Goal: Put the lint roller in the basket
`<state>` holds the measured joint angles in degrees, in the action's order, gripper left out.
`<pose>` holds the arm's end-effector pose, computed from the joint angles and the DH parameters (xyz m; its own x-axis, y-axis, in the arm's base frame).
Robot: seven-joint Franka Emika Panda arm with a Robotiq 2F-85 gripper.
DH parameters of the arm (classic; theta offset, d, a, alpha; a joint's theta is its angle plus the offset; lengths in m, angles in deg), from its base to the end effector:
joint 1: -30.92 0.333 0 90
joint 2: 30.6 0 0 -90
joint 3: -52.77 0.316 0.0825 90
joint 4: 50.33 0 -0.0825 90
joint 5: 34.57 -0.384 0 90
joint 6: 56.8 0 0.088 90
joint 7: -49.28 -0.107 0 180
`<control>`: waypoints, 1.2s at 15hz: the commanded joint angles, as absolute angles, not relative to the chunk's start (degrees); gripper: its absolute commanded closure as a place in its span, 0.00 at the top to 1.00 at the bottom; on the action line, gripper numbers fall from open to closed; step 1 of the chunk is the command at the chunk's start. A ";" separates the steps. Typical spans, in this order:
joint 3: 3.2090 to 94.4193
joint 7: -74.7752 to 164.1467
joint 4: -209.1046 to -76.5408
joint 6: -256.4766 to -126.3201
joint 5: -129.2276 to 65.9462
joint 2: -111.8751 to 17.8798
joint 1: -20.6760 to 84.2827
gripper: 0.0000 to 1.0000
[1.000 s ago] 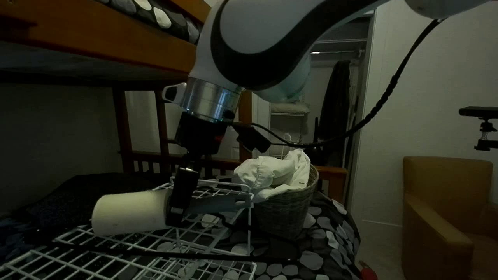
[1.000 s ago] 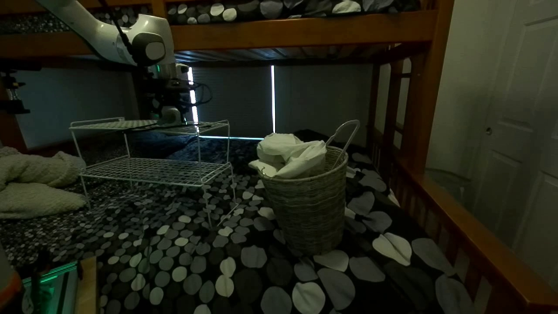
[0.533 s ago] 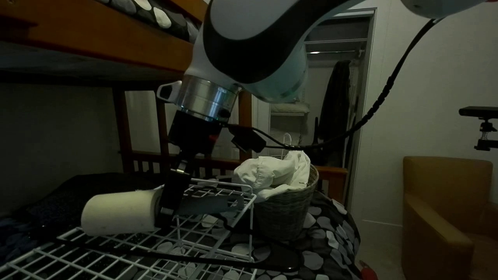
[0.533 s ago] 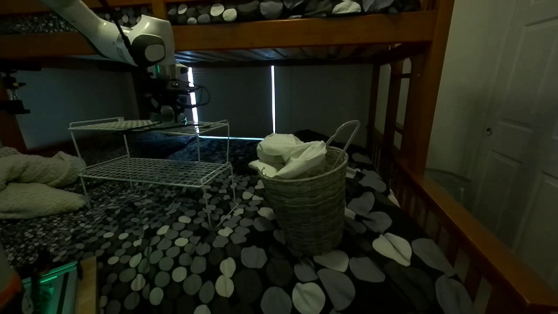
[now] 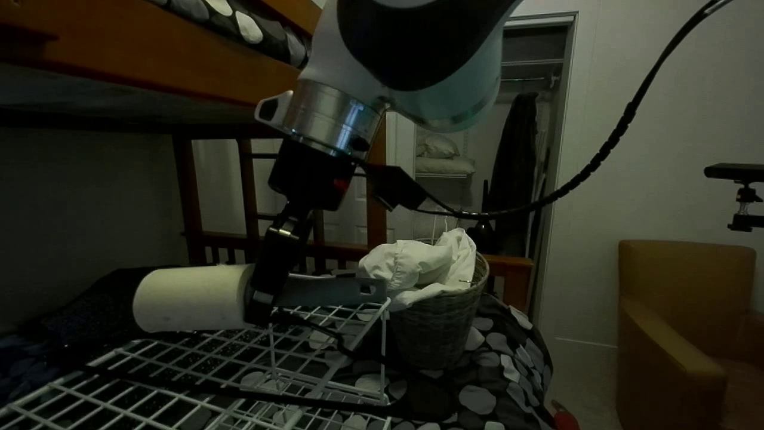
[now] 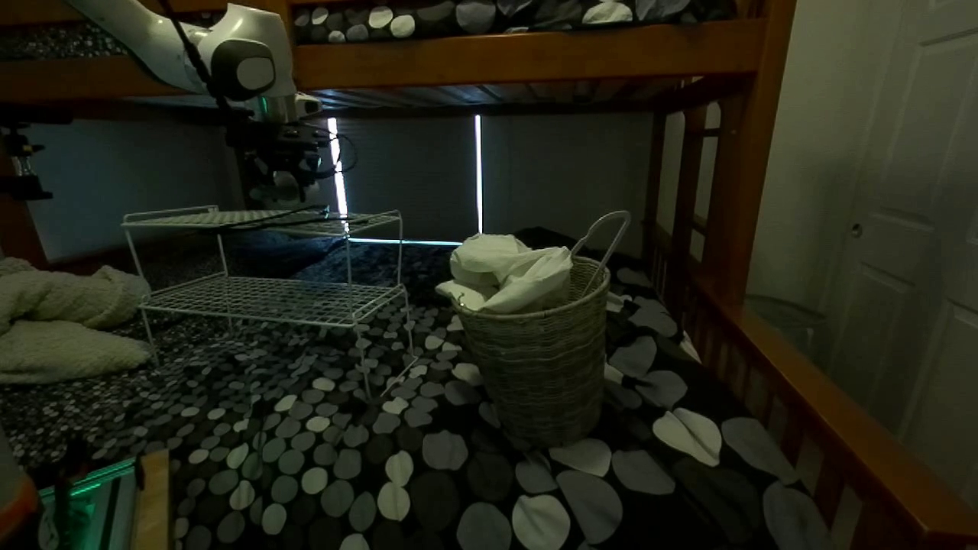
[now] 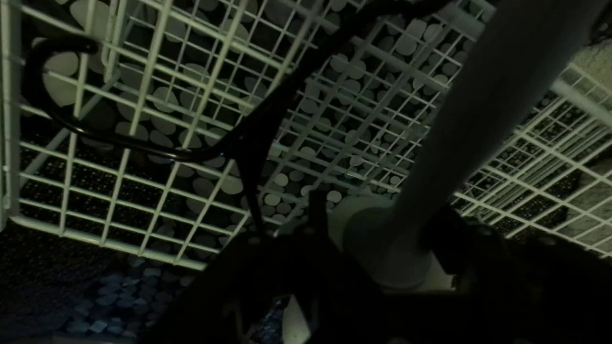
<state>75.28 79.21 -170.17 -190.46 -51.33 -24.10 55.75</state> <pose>0.3666 0.4141 0.5057 0.3498 0.8524 0.3887 0.9298 -0.3667 -0.0324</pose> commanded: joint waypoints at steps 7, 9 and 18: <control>67.11 65.80 -193.81 -195.22 -55.17 3.79 56.23 0.27; 63.01 65.38 -197.68 -195.09 -56.14 9.39 56.28 0.27; 49.72 70.52 -197.88 -193.77 -57.51 11.64 54.32 0.27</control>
<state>56.89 66.86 -196.10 -193.99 -54.78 8.87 54.85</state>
